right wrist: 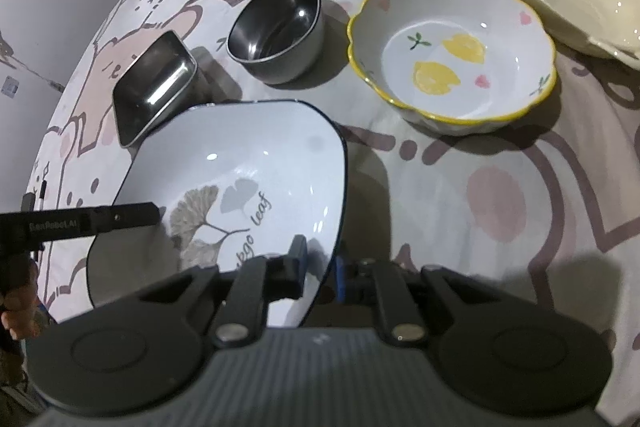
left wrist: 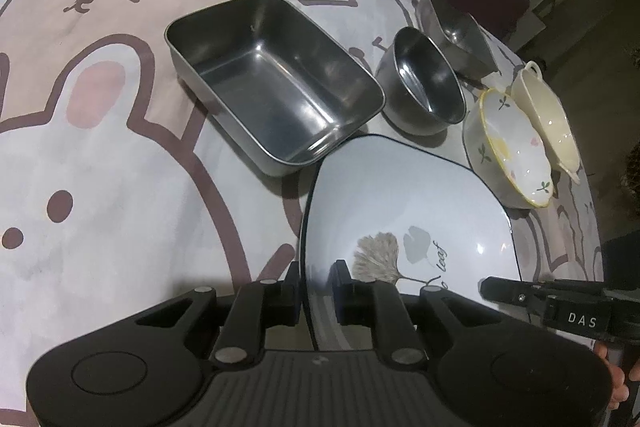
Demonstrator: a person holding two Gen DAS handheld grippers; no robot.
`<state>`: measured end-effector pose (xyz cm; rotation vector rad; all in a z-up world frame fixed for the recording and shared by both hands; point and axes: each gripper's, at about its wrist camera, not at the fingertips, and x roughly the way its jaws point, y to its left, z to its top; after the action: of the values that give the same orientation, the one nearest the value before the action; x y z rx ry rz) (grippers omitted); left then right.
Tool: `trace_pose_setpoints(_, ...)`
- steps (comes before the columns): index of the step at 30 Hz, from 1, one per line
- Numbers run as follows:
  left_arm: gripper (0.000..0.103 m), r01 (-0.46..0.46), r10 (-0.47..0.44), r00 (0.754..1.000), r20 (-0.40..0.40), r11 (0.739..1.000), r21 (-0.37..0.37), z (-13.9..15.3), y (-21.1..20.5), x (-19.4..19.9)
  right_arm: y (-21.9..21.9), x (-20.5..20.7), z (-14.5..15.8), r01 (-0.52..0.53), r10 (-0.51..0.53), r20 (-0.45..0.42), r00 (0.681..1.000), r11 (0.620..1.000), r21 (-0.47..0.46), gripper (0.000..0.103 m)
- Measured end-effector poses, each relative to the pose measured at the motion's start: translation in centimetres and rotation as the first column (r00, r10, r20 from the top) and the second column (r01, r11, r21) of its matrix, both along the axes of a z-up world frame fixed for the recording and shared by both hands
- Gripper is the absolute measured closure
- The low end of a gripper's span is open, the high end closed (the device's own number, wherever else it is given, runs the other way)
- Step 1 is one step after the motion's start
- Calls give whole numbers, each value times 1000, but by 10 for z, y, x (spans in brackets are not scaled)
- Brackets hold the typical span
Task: Organize plates and bowls
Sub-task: 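Lift and carry the white plate with both grippers toward the steel trays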
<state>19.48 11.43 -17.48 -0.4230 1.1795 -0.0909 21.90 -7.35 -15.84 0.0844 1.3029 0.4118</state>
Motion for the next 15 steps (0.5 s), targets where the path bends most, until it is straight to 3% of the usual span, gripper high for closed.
trace_pose_setpoints(15, 84, 44, -43, 999, -26, 998, 36, -6, -8, -3, 2, -4, -8, -26, 25, -45, 999, 999, -24, 84)
